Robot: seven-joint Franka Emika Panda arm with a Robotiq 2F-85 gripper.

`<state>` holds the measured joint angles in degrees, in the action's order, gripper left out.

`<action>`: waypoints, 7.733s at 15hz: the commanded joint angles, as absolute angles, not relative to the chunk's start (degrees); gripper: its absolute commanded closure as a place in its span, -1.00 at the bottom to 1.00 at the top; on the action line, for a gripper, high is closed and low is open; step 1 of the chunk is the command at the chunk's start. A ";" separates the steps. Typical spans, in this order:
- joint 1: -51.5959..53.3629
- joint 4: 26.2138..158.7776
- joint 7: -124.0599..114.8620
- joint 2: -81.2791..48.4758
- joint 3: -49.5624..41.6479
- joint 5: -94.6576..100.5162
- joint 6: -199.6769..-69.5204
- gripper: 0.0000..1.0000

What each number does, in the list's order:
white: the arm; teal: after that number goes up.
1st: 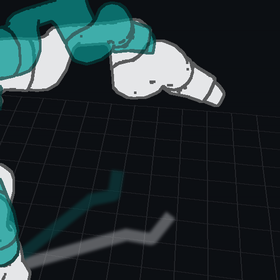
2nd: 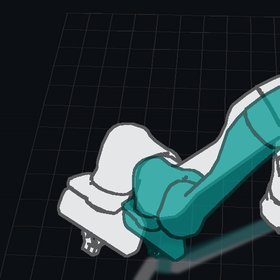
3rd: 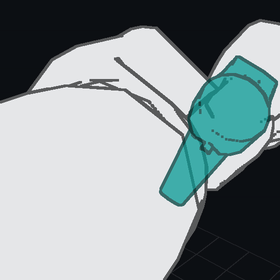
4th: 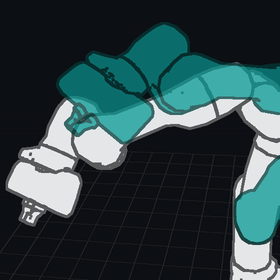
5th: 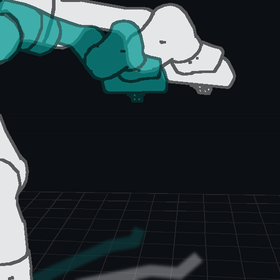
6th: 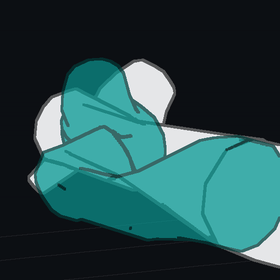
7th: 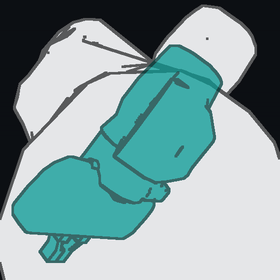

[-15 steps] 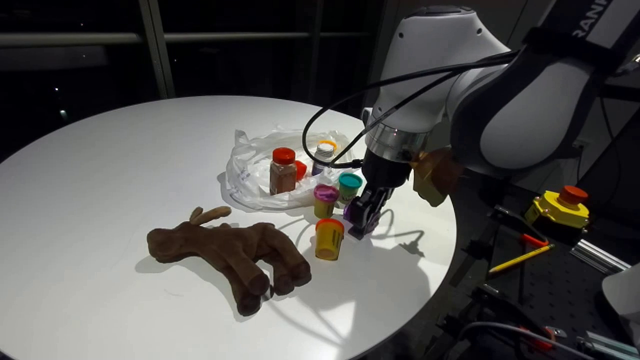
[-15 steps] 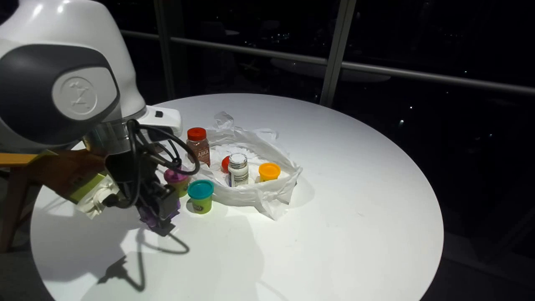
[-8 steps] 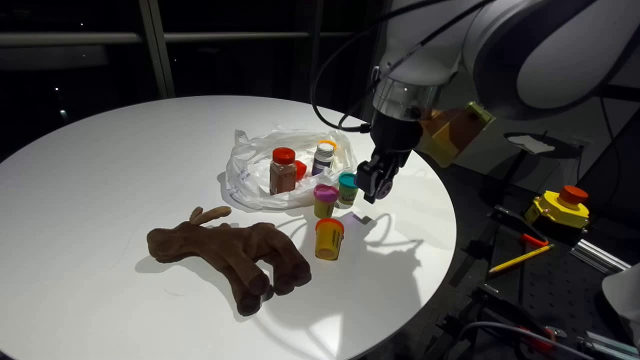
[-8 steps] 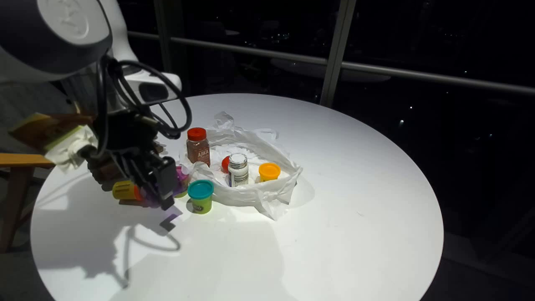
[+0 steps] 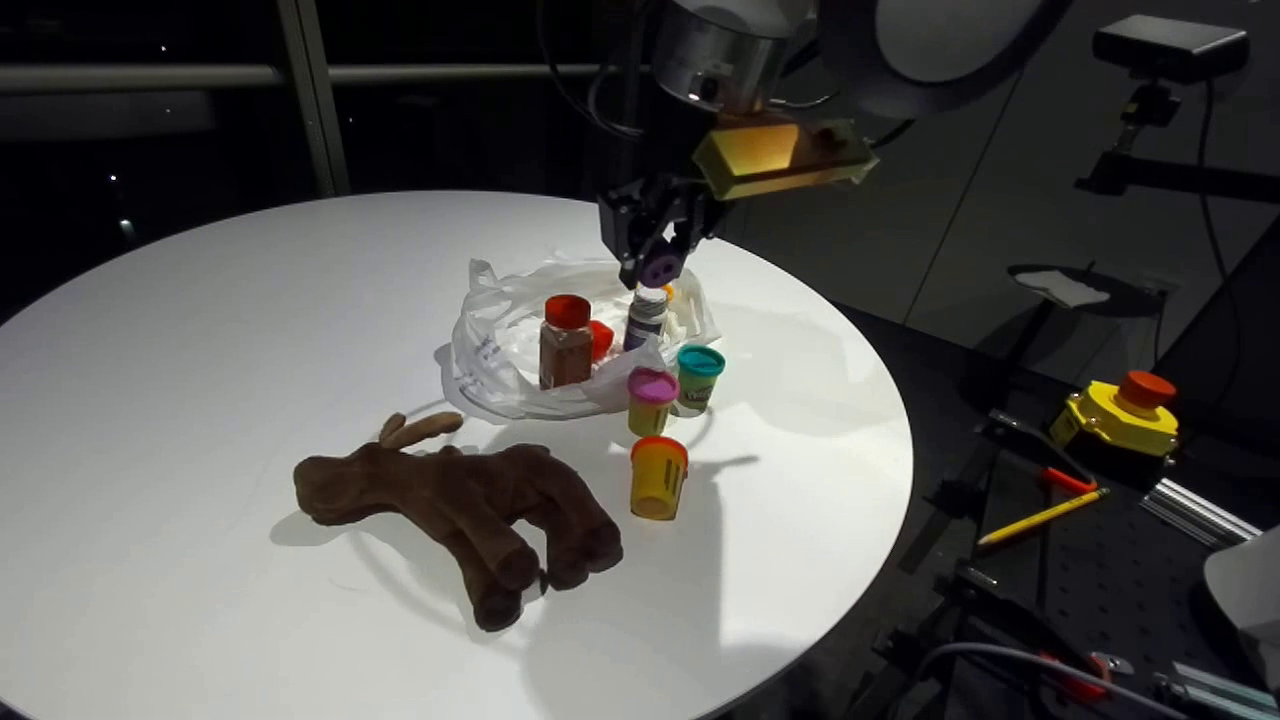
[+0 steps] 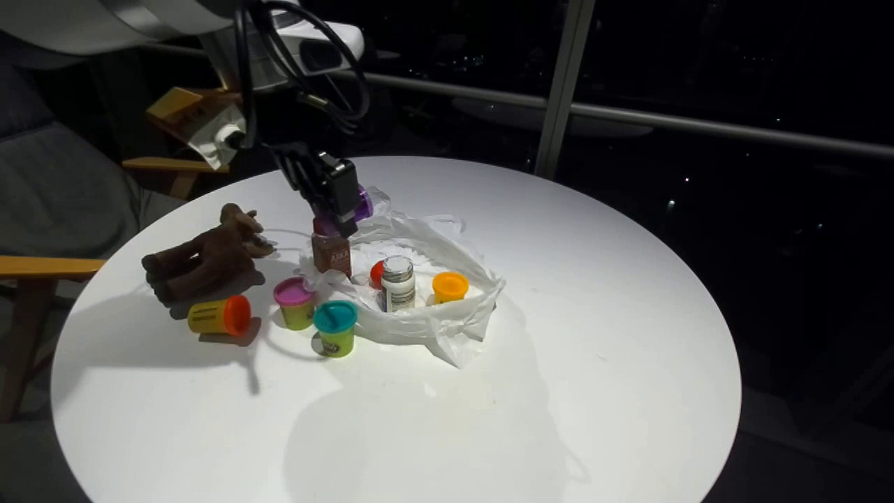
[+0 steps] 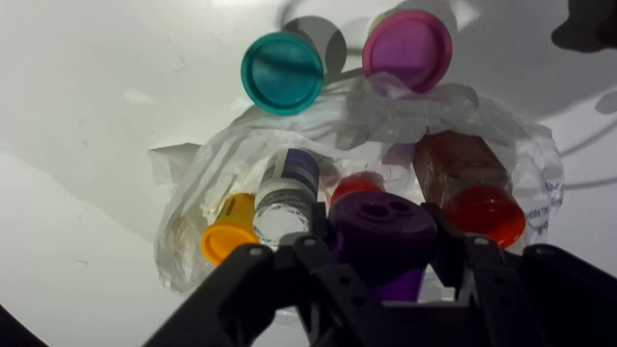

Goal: Put all the contents in the white plastic bag

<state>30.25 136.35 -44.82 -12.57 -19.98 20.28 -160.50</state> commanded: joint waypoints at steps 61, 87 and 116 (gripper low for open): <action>15.39 142.07 -40.76 -25.15 -17.02 39.35 -183.27 -0.13; 11.49 111.82 -39.21 -29.79 -4.32 11.87 -155.42 0.54; 21.55 135.40 -52.60 -0.03 -0.12 10.45 -135.59 -1.00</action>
